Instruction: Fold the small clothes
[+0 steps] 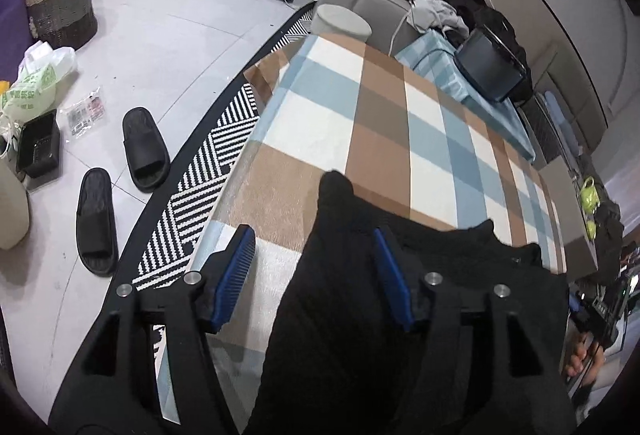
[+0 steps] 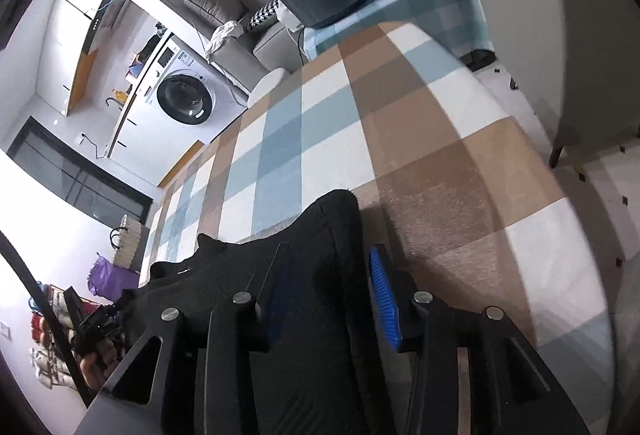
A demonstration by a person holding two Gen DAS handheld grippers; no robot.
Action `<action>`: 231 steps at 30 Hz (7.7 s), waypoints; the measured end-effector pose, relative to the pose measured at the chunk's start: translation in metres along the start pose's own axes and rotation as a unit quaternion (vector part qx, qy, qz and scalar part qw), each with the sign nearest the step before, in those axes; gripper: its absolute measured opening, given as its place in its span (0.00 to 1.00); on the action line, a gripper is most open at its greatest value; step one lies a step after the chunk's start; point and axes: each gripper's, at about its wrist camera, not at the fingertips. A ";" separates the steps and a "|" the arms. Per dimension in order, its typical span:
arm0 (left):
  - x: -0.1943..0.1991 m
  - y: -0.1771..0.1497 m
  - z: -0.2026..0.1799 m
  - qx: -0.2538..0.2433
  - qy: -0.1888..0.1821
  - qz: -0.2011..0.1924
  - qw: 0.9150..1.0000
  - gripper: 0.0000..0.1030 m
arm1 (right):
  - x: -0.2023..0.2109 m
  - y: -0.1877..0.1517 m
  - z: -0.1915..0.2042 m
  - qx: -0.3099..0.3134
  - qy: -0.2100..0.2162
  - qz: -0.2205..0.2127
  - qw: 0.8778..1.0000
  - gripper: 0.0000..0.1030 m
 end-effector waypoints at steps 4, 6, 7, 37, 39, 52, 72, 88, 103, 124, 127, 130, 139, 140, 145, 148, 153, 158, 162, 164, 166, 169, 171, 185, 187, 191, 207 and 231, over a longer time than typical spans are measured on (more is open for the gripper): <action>-0.004 -0.003 -0.001 -0.003 0.000 0.007 1.000 0.56 | -0.002 -0.001 0.012 0.032 0.007 -0.006 0.999 0.09; -0.004 -0.004 0.000 0.000 0.001 0.011 1.000 0.56 | 0.010 -0.004 0.021 0.059 0.047 -0.032 0.997 0.06; -0.003 -0.004 0.000 0.000 -0.001 0.010 1.000 0.56 | 0.023 -0.007 0.025 0.077 0.088 -0.062 0.991 0.05; 0.008 0.003 -0.008 -0.017 0.005 -0.042 0.999 0.08 | 0.010 -0.004 0.009 0.031 -0.045 -0.057 0.997 0.09; 0.011 0.001 -0.010 -0.026 0.013 -0.037 0.999 0.16 | 0.016 -0.003 0.007 0.021 -0.041 -0.061 0.997 0.18; 0.104 -0.066 -0.039 -0.120 0.032 -0.081 0.989 0.70 | 0.084 -0.075 0.050 0.065 -0.001 -0.056 0.996 0.59; 0.190 -0.241 -0.032 -0.123 0.019 -0.075 0.989 0.99 | 0.131 -0.228 0.074 0.095 0.019 -0.014 0.995 0.74; 0.189 -0.288 -0.055 -0.160 -0.005 -0.037 0.986 0.99 | 0.107 -0.265 0.098 0.148 -0.013 0.010 0.989 0.72; 0.162 -0.305 -0.077 -0.206 0.011 -0.015 0.978 0.99 | 0.112 -0.269 0.088 0.159 -0.052 0.022 0.986 0.67; 0.141 -0.304 -0.089 -0.234 0.008 0.009 0.972 0.99 | 0.080 -0.285 0.114 0.262 -0.142 0.034 0.954 0.61; 0.141 -0.301 -0.088 -0.224 0.001 0.010 0.974 0.99 | 0.081 -0.286 0.118 0.260 -0.134 0.031 0.956 0.61; 0.139 -0.297 -0.088 -0.214 0.000 0.010 0.977 0.99 | 0.070 -0.282 0.128 0.248 -0.111 0.034 0.962 0.61; 0.183 -0.293 -0.044 -0.123 0.015 -0.024 0.992 0.99 | 0.065 -0.276 0.140 0.231 -0.050 0.044 0.971 0.61; 0.188 -0.293 -0.035 -0.105 0.013 -0.027 0.994 0.99 | 0.066 -0.273 0.140 0.224 -0.040 0.045 0.973 0.61; 0.200 -0.298 0.011 0.003 -0.014 -0.025 1.000 0.89 | 0.068 -0.271 0.155 0.226 -0.009 0.045 0.973 0.61; 0.191 -0.297 0.024 0.047 -0.051 0.000 0.998 0.73 | 0.066 -0.272 0.164 0.234 0.008 0.048 0.971 0.61; 0.174 -0.294 0.028 0.082 -0.091 0.009 0.992 0.64 | 0.067 -0.273 0.169 0.236 0.021 0.046 0.970 0.62; 0.155 -0.276 0.015 0.104 -0.081 -0.009 0.991 0.55 | 0.063 -0.271 0.164 0.224 0.023 0.047 0.973 0.62; 0.141 -0.268 0.001 0.093 -0.051 -0.006 0.994 0.26 | 0.058 -0.276 0.163 0.225 0.018 0.054 0.973 0.62; 0.133 -0.262 -0.008 0.091 -0.049 -0.011 0.995 0.21 | 0.054 -0.276 0.162 0.224 0.014 0.058 0.973 0.62; 0.134 -0.262 -0.013 0.081 -0.039 -0.024 0.996 0.18 | 0.051 -0.276 0.161 0.223 0.007 0.060 0.973 0.62; 0.137 -0.263 -0.019 0.072 -0.030 -0.033 0.996 0.18 | 0.052 -0.278 0.159 0.221 0.005 0.061 0.973 0.62; 0.137 -0.263 -0.016 0.083 -0.036 -0.033 0.995 0.20 | 0.052 -0.278 0.158 0.220 0.004 0.062 0.973 0.62; 0.175 -0.271 0.004 0.061 0.032 -0.112 0.991 0.53 | 0.050 -0.275 0.155 0.223 0.000 0.067 0.973 0.62; 0.177 -0.270 0.009 0.061 0.031 -0.113 0.991 0.59 | 0.050 -0.275 0.156 0.222 -0.001 0.067 0.973 0.62; 0.173 -0.279 0.028 0.092 0.022 -0.083 0.992 0.59 | 0.049 -0.275 0.157 0.222 -0.003 0.069 0.973 0.62; 0.141 -0.251 -0.008 0.041 0.032 -0.112 0.992 0.16 | 0.050 -0.276 0.155 0.214 -0.013 0.065 0.975 0.62; 0.109 -0.279 -0.261 -0.374 -0.176 0.027 0.910 0.15 | 0.165 -0.251 0.084 0.098 -0.068 -0.086 0.989 0.64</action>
Point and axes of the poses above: each gripper's, at about its wrist camera, not at the fingertips, and x roughly against the way its jaws point, z to its left, y to its top, and after that the axes turned 2 degrees about z, right-handed
